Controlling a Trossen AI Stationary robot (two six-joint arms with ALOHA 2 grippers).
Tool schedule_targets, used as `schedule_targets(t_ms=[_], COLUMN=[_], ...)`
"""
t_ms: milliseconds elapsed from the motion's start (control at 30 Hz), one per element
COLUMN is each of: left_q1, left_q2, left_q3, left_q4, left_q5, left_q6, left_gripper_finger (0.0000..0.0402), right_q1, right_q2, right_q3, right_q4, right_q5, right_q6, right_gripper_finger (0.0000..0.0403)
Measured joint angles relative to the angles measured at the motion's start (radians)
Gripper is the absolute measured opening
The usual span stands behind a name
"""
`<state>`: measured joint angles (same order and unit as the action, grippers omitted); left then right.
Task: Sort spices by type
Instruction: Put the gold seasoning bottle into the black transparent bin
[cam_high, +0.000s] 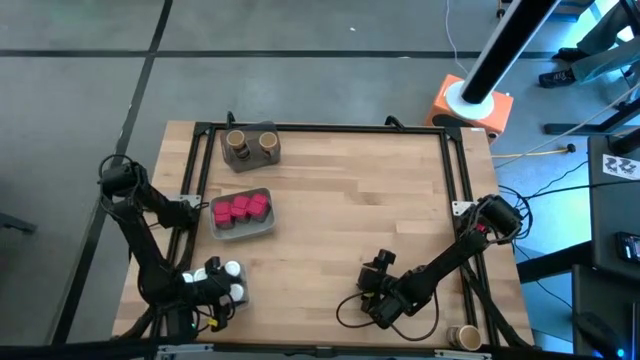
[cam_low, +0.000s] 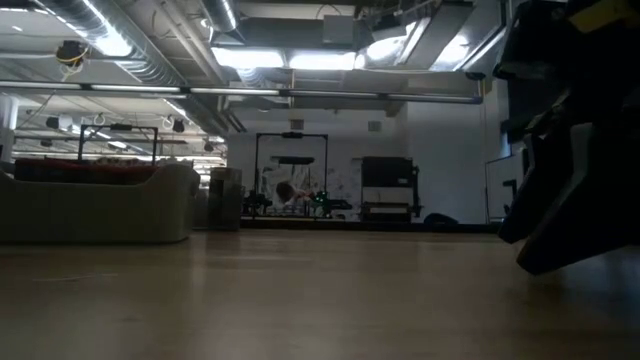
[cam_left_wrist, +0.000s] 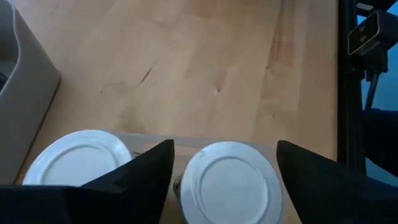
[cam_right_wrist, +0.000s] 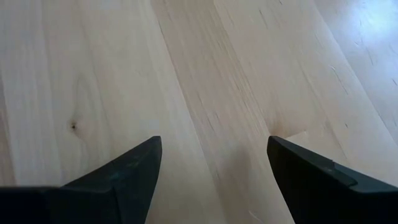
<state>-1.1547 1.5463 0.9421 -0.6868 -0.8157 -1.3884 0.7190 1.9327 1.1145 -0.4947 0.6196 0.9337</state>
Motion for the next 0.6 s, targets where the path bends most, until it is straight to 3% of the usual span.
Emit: schedule_targets(t_ms=[333,600], left_q1=[0.008,0.076], left_q2=[-0.052,-0.08], left_q3=[0.124,0.176], left_q4=[-0.062,0.032], left_q5=[-0.003,-0.052], left_q6=[0.095,0.287], left_gripper_finger=[0.029,0.029], right_q1=[0.0,0.0], right_q2=[0.0,0.0], right_q3=[0.0,0.0], right_q4=[-0.003,0.001], right_q5=[-0.01,-0.016], right_q6=[-0.018,-0.023], right_gripper_finger=[0.0294,0.0294])
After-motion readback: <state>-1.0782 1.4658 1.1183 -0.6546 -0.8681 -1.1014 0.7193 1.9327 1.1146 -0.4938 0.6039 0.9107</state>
